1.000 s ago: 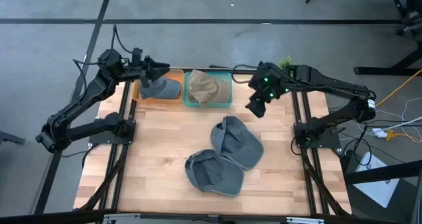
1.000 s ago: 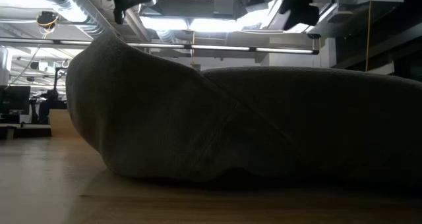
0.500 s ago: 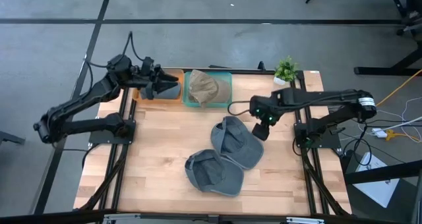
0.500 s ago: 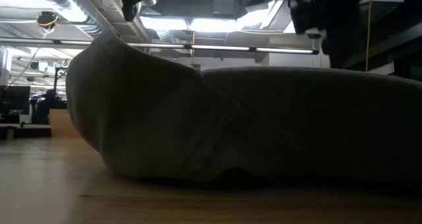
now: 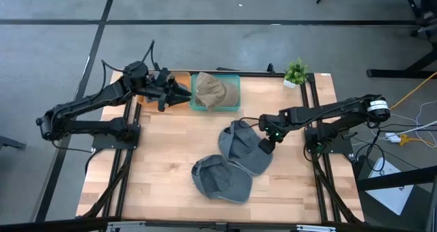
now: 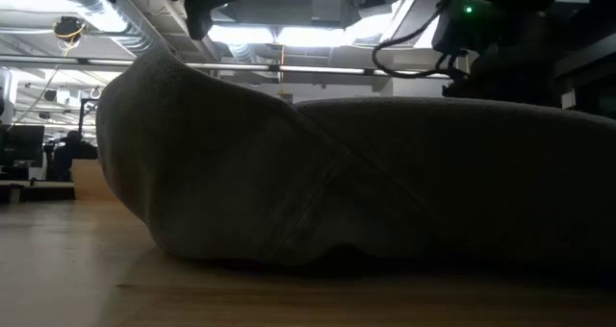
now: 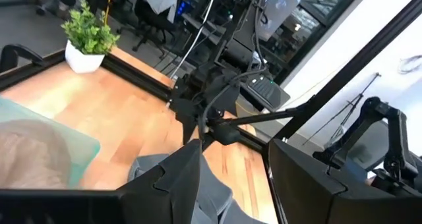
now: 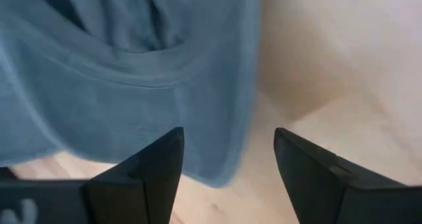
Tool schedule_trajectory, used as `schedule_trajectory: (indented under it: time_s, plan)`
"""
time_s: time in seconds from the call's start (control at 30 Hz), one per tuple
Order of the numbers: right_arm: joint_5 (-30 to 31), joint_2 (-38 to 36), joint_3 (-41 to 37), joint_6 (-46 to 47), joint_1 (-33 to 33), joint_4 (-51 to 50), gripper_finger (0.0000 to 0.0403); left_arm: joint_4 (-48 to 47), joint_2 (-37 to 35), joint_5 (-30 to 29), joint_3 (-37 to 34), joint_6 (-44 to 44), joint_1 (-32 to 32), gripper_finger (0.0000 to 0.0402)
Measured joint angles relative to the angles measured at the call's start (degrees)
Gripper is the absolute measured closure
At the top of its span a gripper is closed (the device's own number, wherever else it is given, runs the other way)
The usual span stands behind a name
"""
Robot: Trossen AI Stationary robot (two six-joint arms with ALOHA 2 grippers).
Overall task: Pick & Place hat
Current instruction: Put the top gray cap into the orange bin
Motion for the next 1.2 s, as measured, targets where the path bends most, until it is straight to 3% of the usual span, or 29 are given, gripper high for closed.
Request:
schedule_trajectory:
  time_s: [0.23, 0.37, 0.67, 0.8, 0.97, 1.2]
  plan:
    - [-2.6, 0.0, -4.8, 3.2, 2.9, 8.9, 0.0171, 0.0, 2.5, -0.1, 0.0, 0.2, -0.8, 0.0229]
    - [-3.6, 0.0, -6.2, 3.6, 4.6, 12.4, 0.0197, 0.0, 4.0, -0.1, 0.0, 0.2, -0.8, 0.0229]
    - [-4.5, 0.0, -6.2, 6.7, 5.9, 16.7, 0.0382, 0.2, 6.0, 0.0, 0.0, 0.2, -0.8, 0.0229]
    - [-4.2, 0.0, -6.1, 7.9, 5.9, 16.7, 0.0378, 0.2, 6.3, 0.0, 0.0, 0.2, -0.8, 0.0229]
    - [1.0, 0.0, -2.6, 4.4, 5.9, 14.5, 0.0388, 0.2, 6.3, 0.1, 0.0, 0.1, -0.8, 0.0229]
    - [13.7, 0.0, 10.6, -7.1, 5.9, -5.6, 0.0388, 0.2, 6.3, 0.1, 0.0, 0.1, -0.8, 0.0229]
